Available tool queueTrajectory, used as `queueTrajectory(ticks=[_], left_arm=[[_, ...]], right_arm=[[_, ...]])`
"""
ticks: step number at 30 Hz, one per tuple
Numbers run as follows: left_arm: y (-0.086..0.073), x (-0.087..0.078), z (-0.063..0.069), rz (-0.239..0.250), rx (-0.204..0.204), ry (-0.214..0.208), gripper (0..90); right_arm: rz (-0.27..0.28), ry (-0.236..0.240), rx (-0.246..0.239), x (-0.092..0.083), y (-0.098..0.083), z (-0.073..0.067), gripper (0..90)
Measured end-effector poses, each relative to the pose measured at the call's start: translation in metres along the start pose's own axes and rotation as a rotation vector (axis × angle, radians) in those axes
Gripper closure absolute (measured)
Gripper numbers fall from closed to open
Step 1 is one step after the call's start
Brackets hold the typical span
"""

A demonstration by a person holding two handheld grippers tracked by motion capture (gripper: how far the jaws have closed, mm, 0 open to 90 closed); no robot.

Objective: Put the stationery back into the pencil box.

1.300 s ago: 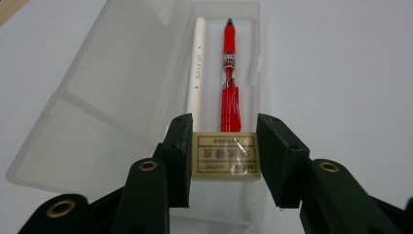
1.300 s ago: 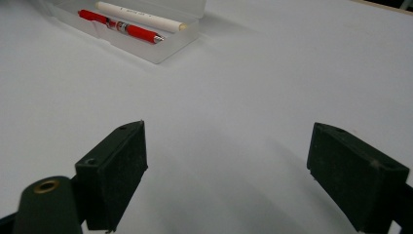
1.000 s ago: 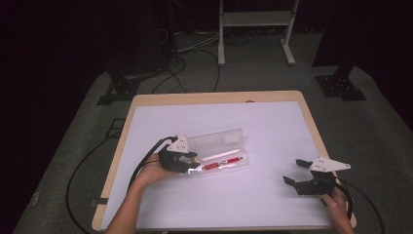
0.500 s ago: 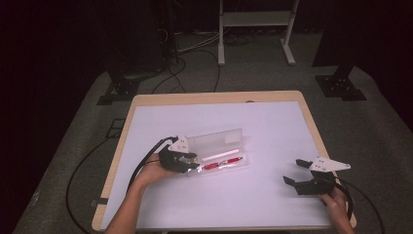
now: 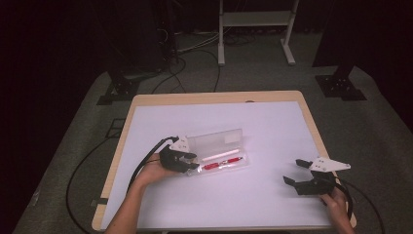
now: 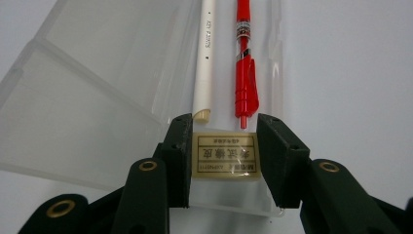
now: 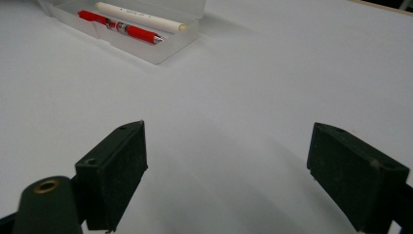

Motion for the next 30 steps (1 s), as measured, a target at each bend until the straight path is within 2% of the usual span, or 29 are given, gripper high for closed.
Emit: queueTrajectory(ticks=[9, 16, 18, 30], left_arm=[[-0.0032, 0.0031, -0.0028, -0.015, -0.011, -0.005, 58.4], [-0.0033, 0.0037, -0.0031, -0.019, -0.003, -0.004, 57.3], [-0.003, 0.0031, -0.0029, -0.012, -0.011, -0.006, 54.2], [0.0025, 0.0004, 0.0032, 0.009, 0.003, -0.01, 53.1]], right_arm=[[0.0, -0.001, 0.0, 0.0001, 0.0, 0.0, 13.8], [0.0, 0.0, 0.001, 0.0002, 0.0, 0.0003, 13.8], [0.001, 0.0, 0.001, 0.0002, 0.0001, 0.0004, 13.8], [0.0, -0.002, 0.001, 0.0003, 0.0, 0.0004, 13.8]])
Point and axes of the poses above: each handheld gripper's, and its own axes: x roughly forward along the jaws, y roughly out of its top, z roughly to its right, the point moved 6 cm from there along x, roughly forward along the jaws, and after that the axes turned 15 degrees about -y, right-handed, at the moved point
